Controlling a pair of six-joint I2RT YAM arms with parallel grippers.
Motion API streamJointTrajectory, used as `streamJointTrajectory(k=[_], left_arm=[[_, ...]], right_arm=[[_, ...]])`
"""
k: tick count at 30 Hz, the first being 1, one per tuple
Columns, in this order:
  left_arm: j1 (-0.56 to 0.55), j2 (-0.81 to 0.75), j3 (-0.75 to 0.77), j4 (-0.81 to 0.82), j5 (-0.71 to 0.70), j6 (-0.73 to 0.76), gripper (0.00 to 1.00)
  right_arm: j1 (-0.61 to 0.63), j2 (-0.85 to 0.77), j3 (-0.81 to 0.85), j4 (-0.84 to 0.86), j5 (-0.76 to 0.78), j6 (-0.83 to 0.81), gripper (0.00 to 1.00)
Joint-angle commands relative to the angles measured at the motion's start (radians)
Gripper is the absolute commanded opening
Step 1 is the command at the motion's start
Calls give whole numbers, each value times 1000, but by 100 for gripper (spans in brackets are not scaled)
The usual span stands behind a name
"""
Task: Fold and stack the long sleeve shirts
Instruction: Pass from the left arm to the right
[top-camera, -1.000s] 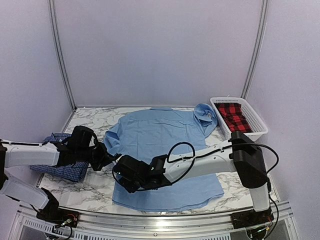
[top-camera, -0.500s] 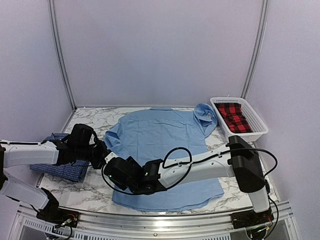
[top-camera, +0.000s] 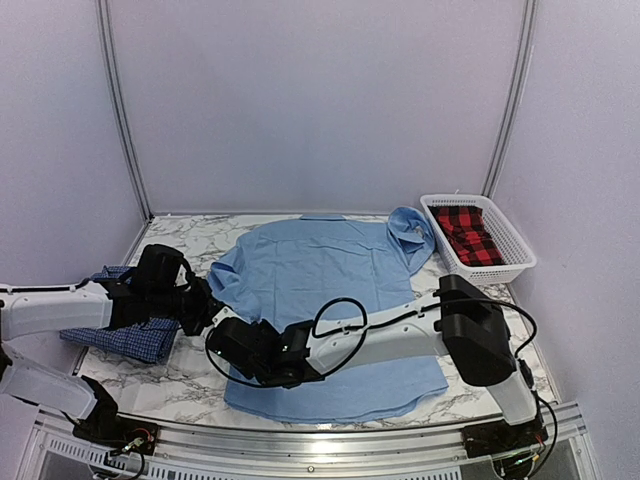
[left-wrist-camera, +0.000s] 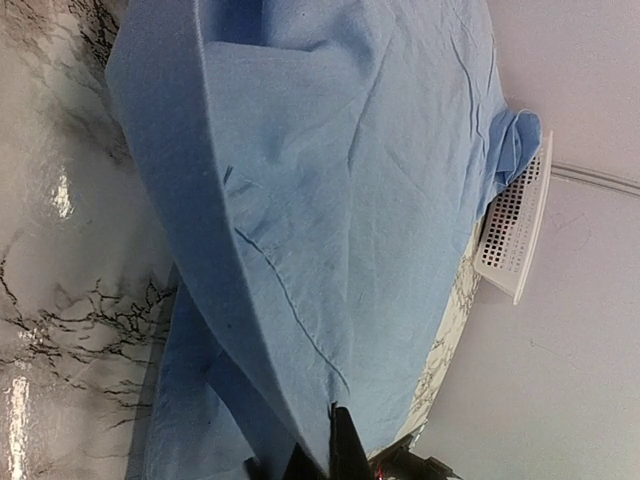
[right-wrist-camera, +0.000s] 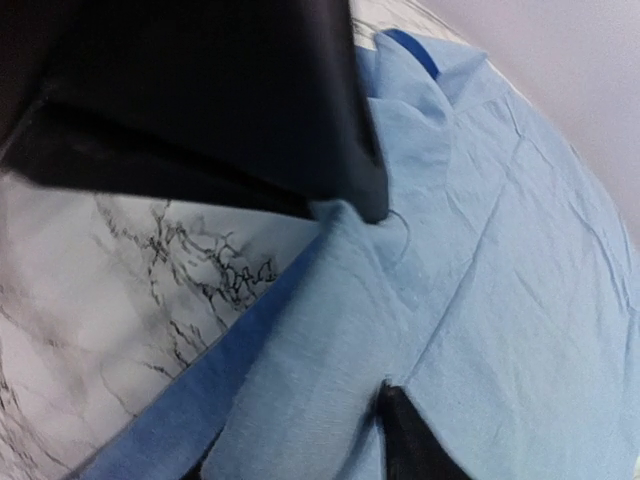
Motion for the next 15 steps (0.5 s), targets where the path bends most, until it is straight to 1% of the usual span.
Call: streamJointTrajectory(k=[1,2,4,6,7,9,11,15], left_arm=[[3,-27,23,-43,10,26,0],[5,-28,26,-51,10,32,0],[5,-27,38,-60,10,46,0],[10,-20,63,-78,10,79,0],[13,-18,80,-90,8,96,3],[26,-12,121,-116,10,137,10],[49,-12,163,-141,12,180,22],[120,-6,265,-183,33,260,39]], right_arm=[[-13,-28,32,0,35,19,18],[-13,-35,30,-4,37,20,10],[-13,-53,23,-14,38,25,0],[-17,-72,22,-34,23,30,0],[-21,-83,26,-49,-1,33,0],[-32,-107,49,-95,-45,50,0],[-54,-128,89,-152,-117,66,0],[-126,-163,210,-279,-304,78,0]])
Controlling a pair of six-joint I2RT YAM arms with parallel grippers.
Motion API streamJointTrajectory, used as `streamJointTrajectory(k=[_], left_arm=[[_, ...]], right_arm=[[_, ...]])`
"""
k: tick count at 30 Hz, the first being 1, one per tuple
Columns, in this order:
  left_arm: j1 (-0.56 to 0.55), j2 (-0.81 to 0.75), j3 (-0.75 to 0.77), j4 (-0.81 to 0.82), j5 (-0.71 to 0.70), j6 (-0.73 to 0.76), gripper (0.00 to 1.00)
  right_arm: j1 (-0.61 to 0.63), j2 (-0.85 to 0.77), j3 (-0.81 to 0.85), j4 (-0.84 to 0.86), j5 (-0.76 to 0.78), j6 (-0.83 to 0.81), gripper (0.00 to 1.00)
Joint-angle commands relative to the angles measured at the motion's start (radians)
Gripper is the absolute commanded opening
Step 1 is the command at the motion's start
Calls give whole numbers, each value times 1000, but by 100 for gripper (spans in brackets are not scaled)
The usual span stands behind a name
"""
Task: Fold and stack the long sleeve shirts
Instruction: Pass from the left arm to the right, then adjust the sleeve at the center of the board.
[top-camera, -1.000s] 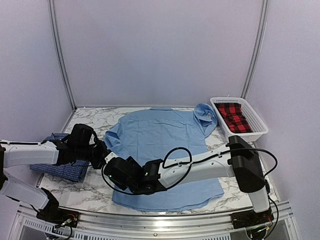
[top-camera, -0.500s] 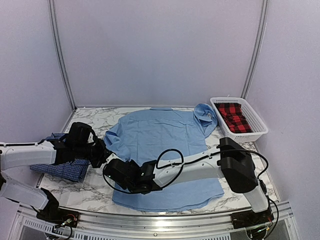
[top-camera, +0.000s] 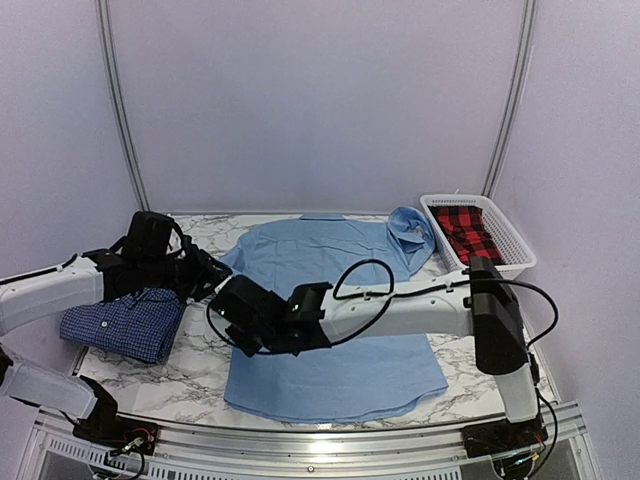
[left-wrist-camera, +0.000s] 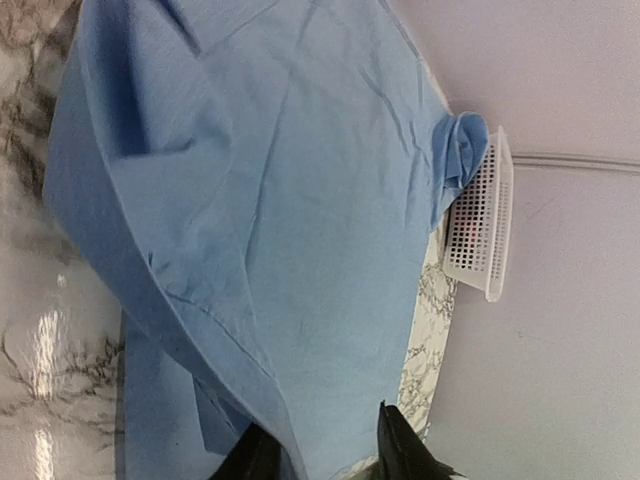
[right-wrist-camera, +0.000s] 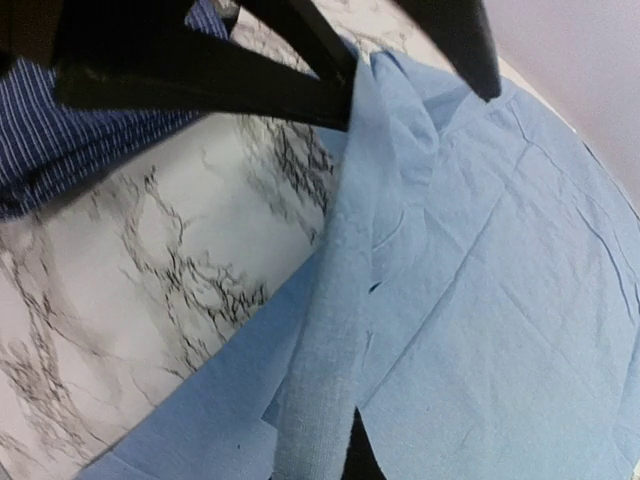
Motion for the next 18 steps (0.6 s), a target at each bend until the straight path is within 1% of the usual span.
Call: streamJointTrajectory(k=[1,3,6,10,13,18], left_arm=[[81,7,127,-73,28,130,42],[118,24,186,-105,33,173,48],[171,46,258,-141,18,231,52],[228,75,289,-150,-20,273,53],[237,113,291,-144,-65,303,53],[238,210,274,-73,-89,321,51]], right_arm=[[-93,-97,175,-150,-218,30,0],[-135,-103,235,-181,-311,27,0],[-196,-106,324,-211,-421,30,0],[-273,-122,421,-194,-535,49,0],[-331,-123,475,-147,-648,80,0],[-413,-131,506,-78,-713,126,0]])
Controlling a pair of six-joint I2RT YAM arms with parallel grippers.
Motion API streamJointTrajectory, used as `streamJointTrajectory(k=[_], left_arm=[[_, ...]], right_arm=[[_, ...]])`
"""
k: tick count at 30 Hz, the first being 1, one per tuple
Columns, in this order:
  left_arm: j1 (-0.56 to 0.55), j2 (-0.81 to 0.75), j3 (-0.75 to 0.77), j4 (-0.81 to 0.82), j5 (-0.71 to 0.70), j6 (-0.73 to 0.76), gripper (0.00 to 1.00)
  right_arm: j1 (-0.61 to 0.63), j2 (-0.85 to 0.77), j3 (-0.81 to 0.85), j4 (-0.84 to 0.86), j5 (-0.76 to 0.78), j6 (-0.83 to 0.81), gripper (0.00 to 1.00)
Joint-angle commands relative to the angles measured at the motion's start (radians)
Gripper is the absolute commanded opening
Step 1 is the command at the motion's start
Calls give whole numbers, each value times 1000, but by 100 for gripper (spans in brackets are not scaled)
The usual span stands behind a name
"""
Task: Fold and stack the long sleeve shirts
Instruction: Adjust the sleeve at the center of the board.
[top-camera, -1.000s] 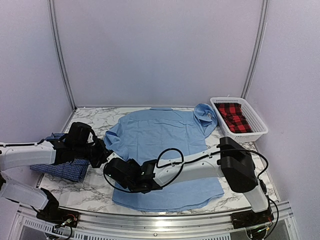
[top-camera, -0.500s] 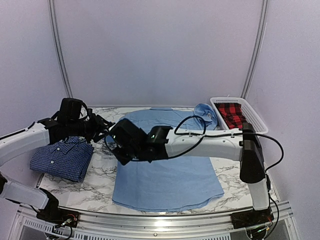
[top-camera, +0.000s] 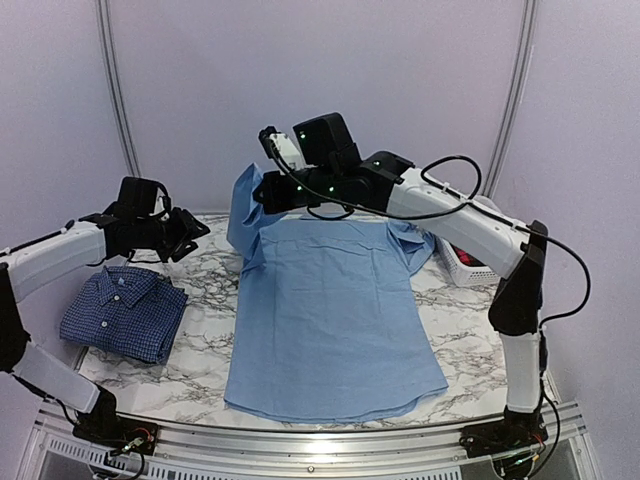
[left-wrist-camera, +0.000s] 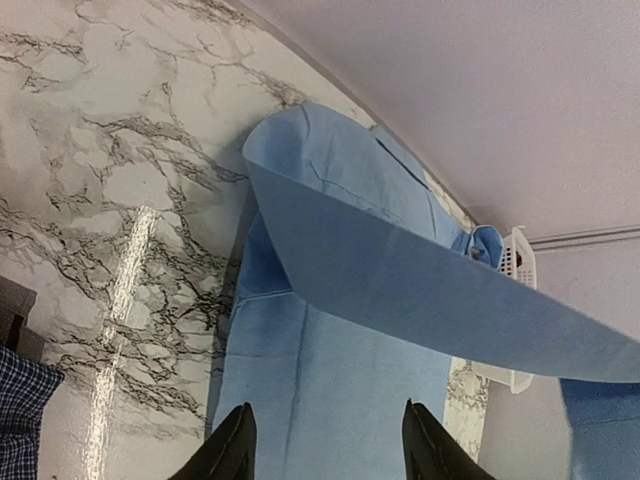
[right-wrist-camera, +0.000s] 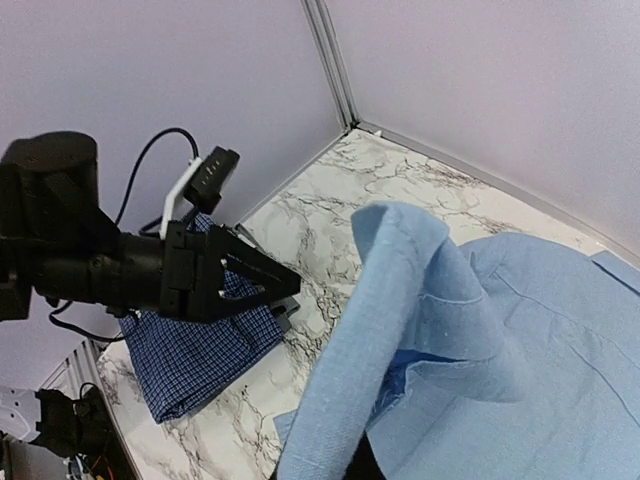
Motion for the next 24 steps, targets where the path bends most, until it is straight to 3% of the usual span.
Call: streamJointTrajectory(k=[1,6,13,20,24], left_arm=[[0,85,-2,36,-35,51,50],[-2,204,-8,140,-8,48,47],[-5,378,59,228,45,25,41],[-51,574,241,233,80,34,39],[-70,654,339,217,94,48,39]], right_arm=[[-53,-43,41,71,-106,48,0],[-60,-129,-24,57,37,13,0],[-68,-393,-410,85,274,77,0],[-70,-627,-925,327,193,316,0],[-71,-678,-1094,381,202,390,0]])
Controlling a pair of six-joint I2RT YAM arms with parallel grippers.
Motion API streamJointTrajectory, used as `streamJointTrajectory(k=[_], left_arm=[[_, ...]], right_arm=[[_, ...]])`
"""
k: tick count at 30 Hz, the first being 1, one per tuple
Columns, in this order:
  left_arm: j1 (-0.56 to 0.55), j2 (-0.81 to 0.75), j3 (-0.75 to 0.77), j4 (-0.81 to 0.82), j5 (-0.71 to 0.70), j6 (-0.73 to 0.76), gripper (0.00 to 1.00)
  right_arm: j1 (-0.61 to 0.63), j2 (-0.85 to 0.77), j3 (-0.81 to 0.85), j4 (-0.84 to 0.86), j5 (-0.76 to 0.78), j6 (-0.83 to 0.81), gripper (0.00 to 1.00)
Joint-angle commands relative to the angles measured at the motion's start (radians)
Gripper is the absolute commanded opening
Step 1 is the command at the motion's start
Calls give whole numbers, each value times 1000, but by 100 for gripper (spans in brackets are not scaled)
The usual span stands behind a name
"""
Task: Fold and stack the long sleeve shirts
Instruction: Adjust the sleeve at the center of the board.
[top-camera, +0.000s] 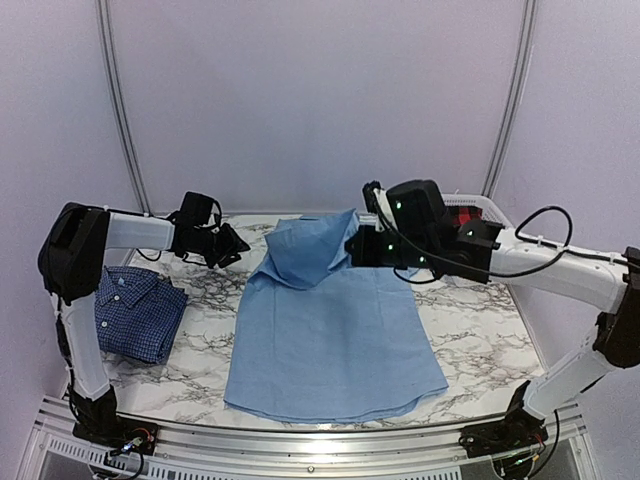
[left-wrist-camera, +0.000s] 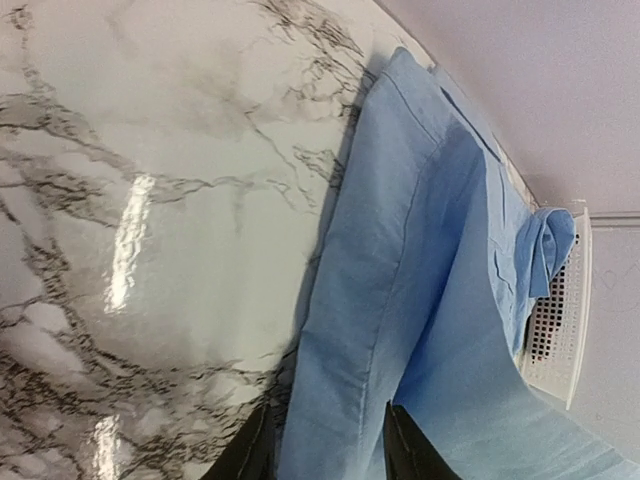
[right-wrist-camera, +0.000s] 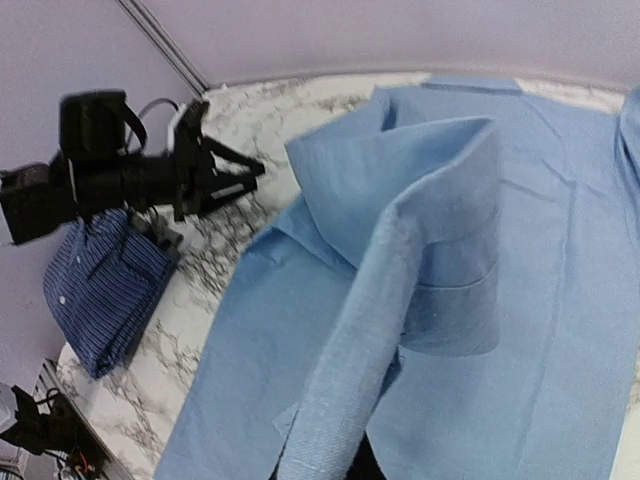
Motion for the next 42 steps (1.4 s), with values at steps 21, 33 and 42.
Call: streamJointTrajectory(k=[21,33,42], left_arm=[[-99,224,313,-39,24,40,33],[-10,-22,94,-20,-66,60,33],[34,-82,-29,54,13,42,32]], right_arm=[[65,-11,-89,103,-51,-29,7],[75,420,654,88,-169,-220,2],[93,591,968,92,-255,-281,3]])
